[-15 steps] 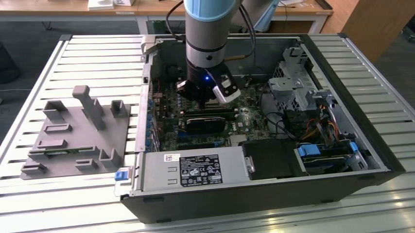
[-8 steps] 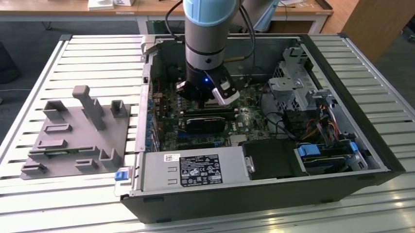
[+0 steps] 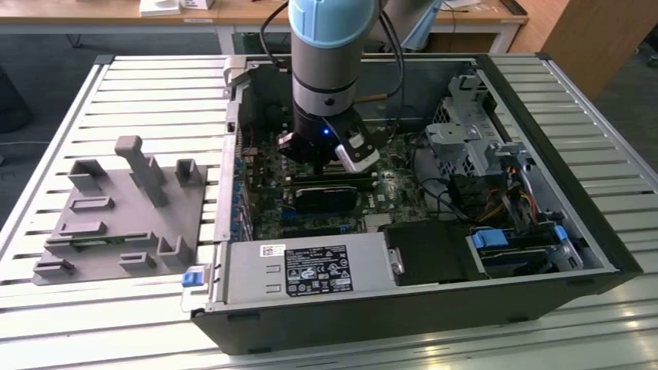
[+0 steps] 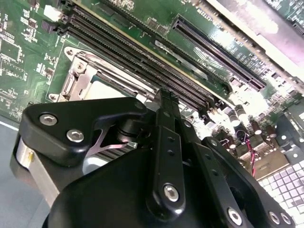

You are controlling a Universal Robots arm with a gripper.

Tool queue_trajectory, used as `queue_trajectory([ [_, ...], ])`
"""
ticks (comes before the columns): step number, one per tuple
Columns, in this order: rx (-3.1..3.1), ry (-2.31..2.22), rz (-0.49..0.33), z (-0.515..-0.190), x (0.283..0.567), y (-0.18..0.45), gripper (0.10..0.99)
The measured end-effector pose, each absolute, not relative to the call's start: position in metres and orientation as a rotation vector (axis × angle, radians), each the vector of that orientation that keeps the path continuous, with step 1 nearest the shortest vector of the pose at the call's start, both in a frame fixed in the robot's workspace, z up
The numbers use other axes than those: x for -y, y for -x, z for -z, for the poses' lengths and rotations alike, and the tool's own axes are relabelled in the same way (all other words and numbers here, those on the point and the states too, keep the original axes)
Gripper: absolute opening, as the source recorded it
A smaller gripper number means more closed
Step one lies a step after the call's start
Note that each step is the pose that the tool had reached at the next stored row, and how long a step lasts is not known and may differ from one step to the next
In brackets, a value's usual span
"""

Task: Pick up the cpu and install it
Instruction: 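Install the second cpu locking lever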

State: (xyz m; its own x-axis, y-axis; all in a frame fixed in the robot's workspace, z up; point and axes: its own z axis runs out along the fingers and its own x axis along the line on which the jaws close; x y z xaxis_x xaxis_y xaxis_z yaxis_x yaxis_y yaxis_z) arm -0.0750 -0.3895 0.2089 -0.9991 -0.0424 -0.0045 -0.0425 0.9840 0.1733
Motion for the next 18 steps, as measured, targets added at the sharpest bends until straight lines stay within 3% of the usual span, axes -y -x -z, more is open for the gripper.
queue_trajectory([
  [18, -3.118, 0.067, -0.36, -0.1989, 0.3912, 0.0799, 0.106],
])
